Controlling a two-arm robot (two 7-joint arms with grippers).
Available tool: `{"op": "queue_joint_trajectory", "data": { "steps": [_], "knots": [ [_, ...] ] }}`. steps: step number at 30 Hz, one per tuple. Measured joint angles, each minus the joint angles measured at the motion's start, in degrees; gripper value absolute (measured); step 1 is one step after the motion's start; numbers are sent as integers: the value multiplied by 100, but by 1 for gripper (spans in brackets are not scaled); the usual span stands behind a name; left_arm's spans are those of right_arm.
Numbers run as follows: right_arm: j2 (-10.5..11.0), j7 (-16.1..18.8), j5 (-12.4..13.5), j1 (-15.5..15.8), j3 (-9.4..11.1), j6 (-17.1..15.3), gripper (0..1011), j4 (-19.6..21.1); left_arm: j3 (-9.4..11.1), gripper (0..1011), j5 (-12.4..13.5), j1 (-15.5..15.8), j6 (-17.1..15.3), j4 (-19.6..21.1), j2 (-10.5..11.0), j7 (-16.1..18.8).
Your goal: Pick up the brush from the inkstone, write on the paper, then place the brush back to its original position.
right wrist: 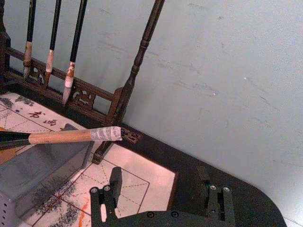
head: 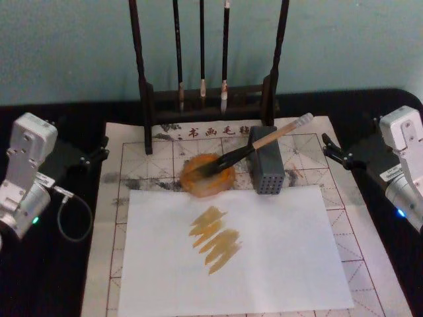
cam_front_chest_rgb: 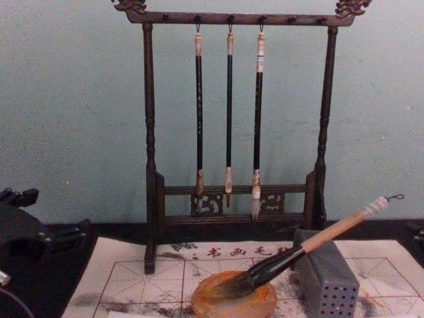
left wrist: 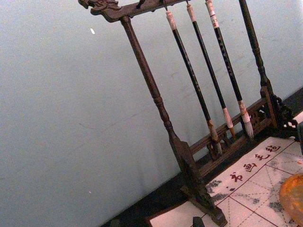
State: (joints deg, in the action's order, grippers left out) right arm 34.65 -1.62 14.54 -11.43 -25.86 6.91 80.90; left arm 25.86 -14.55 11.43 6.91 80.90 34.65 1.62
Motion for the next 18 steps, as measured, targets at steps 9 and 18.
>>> {"op": "queue_joint_trajectory", "data": {
  "steps": [9, 18],
  "knots": [
    [0, 0, 0, 0, 0, 0, 1000, 0, 0, 1001, 0, 0, 0, 0, 0, 0],
    [0, 0, 1, 0, 0, 0, 1000, 0, 0, 1001, 0, 0, 0, 0, 0, 0]
  ]
}}
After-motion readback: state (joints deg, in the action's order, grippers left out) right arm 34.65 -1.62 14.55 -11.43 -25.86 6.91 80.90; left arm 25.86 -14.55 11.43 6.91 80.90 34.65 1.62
